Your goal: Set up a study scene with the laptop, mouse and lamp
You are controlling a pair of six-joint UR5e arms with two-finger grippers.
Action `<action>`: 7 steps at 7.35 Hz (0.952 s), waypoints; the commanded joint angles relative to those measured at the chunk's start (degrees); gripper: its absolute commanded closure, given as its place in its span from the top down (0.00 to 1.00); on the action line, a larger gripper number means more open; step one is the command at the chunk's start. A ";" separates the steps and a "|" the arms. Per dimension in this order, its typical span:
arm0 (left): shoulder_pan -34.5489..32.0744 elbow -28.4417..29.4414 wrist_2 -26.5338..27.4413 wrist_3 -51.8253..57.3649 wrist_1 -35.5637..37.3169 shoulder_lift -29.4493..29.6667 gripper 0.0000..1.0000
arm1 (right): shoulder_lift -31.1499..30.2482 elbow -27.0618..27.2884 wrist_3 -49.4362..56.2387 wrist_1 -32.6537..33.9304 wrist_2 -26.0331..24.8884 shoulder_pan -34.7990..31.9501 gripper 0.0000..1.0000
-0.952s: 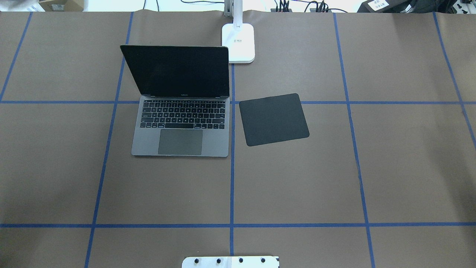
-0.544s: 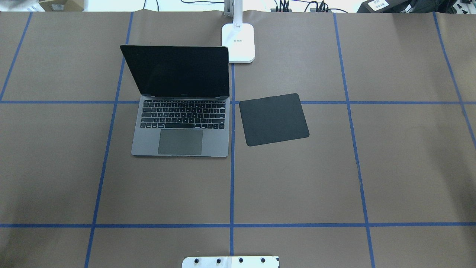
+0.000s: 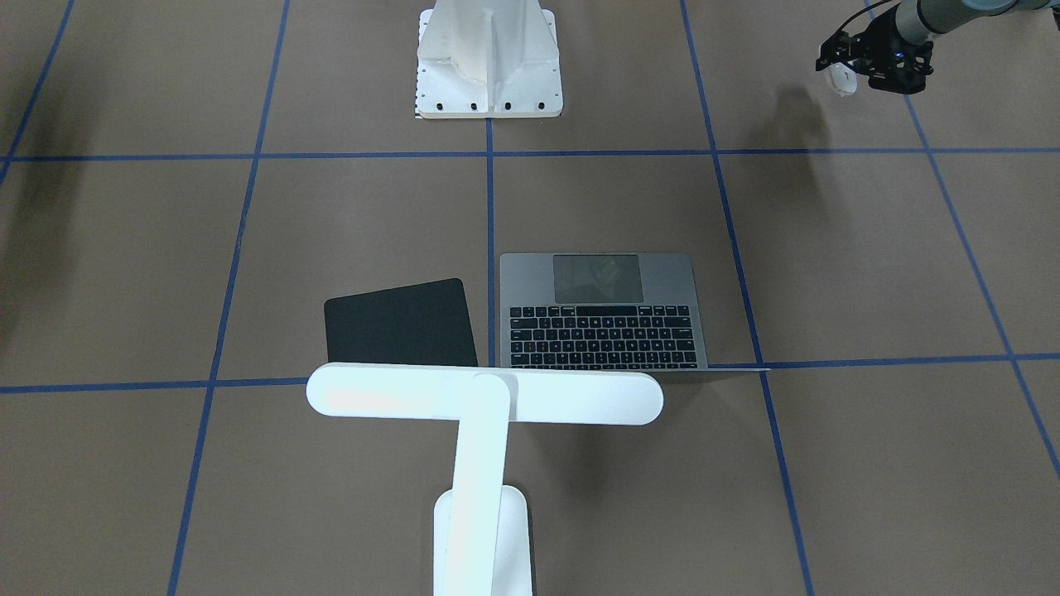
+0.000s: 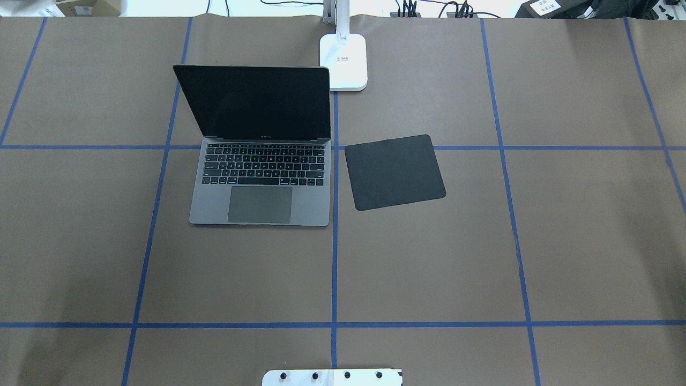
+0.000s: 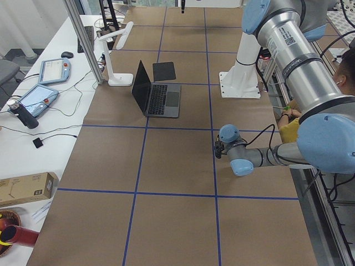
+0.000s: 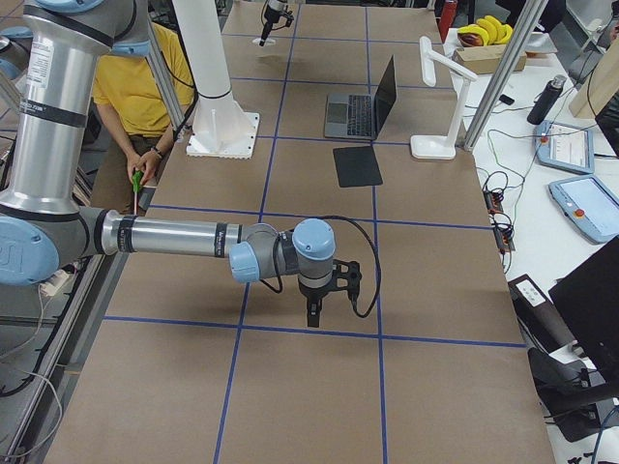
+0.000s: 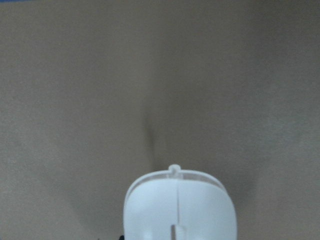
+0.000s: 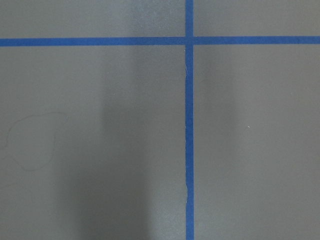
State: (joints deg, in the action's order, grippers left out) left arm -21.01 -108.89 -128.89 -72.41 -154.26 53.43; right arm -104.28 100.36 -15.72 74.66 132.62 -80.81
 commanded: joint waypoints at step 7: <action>-9.40 -10.21 1.88 0.69 56.53 43.35 0.25 | -1.20 1.59 13.49 9.50 1.15 -7.87 1.00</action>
State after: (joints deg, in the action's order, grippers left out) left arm -29.76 -119.52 -128.05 -71.79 -108.17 86.88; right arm -106.21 101.06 -5.68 79.43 133.49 -86.91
